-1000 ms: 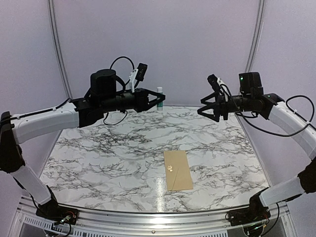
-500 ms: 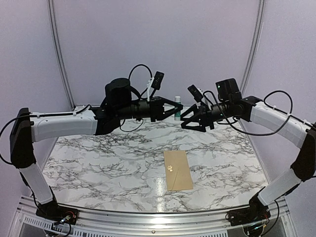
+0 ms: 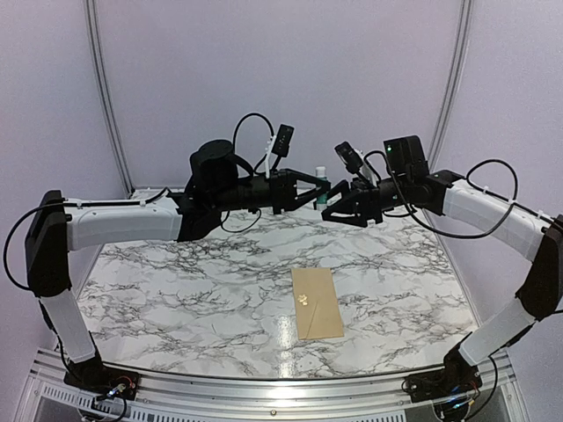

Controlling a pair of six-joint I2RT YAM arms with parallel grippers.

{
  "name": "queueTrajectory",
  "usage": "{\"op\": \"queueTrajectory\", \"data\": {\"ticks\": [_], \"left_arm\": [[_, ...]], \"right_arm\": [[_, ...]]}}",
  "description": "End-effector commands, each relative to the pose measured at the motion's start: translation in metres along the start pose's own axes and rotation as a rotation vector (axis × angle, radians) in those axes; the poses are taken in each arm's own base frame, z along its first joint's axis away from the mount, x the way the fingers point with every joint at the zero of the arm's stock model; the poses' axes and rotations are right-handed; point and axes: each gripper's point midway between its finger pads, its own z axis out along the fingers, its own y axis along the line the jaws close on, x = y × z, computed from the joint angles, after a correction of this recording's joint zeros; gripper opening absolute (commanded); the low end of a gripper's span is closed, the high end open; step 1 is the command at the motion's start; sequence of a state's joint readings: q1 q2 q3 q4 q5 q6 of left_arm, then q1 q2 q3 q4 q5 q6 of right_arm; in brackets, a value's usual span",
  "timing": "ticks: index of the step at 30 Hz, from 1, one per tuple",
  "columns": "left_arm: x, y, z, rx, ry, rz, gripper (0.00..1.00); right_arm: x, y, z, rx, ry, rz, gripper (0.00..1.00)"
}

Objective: Place the letter into the envelope and seal it
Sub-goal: Screw the solid glue into position.

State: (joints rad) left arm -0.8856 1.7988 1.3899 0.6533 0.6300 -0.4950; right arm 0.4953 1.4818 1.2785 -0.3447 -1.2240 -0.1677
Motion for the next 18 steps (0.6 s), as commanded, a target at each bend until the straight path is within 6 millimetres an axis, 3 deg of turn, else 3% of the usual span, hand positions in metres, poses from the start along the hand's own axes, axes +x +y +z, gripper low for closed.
{"op": "queueTrajectory", "data": {"ticks": [1,14,16,18], "left_arm": [[-0.017,-0.012,0.000,0.045,-0.045,0.040,0.02],[-0.018,-0.003,-0.002,-0.001,-0.065,0.043,0.01],[-0.018,0.011,-0.002,-0.072,-0.093,0.034,0.00],[-0.018,0.037,-0.005,-0.228,-0.147,0.011,0.00]], "right_arm": [[-0.013,0.010,0.003,-0.060,-0.022,-0.021,0.49],[-0.016,0.000,0.003,0.006,-0.024,-0.003,0.02],[-0.023,-0.012,-0.001,0.107,-0.014,-0.021,0.01],[-0.030,-0.042,-0.010,0.326,0.016,-0.038,0.02]]}}
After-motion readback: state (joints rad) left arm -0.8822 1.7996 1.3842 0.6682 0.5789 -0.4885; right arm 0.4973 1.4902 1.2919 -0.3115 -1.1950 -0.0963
